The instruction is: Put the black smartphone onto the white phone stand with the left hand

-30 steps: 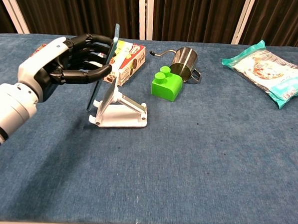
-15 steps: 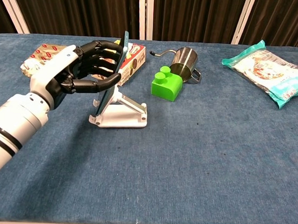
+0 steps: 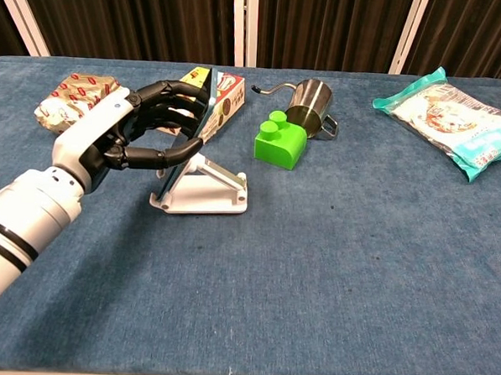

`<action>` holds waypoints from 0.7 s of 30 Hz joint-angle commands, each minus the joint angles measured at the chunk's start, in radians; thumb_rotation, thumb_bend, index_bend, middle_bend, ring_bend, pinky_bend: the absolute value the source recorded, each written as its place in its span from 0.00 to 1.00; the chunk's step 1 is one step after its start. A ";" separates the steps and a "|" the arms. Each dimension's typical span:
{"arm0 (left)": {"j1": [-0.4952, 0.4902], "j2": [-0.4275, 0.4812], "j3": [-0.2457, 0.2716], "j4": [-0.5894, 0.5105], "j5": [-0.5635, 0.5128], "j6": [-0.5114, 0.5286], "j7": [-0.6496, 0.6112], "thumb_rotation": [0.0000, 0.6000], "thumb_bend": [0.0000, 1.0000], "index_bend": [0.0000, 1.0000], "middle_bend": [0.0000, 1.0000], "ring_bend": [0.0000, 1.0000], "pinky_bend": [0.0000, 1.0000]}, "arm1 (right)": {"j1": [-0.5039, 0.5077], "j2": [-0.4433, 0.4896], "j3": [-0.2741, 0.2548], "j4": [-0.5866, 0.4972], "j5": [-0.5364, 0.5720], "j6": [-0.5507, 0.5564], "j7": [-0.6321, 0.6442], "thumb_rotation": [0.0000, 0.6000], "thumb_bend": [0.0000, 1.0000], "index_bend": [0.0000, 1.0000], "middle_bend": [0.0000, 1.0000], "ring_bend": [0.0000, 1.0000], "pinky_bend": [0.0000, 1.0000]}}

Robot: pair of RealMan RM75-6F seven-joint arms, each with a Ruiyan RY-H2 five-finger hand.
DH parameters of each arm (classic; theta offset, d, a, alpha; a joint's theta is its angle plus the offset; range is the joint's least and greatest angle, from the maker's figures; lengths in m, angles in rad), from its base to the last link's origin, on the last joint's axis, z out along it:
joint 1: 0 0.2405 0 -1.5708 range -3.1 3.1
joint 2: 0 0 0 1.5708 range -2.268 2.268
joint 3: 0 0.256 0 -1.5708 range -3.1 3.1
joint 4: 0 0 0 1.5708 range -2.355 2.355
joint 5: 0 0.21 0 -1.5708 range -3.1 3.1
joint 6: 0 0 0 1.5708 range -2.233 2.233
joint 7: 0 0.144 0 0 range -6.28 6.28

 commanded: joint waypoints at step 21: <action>-0.014 0.127 0.046 -0.116 0.018 -0.069 0.150 1.00 0.08 0.00 0.00 0.00 0.00 | -0.002 -0.003 0.004 0.005 0.001 0.004 0.004 1.00 0.15 0.00 0.03 0.00 0.07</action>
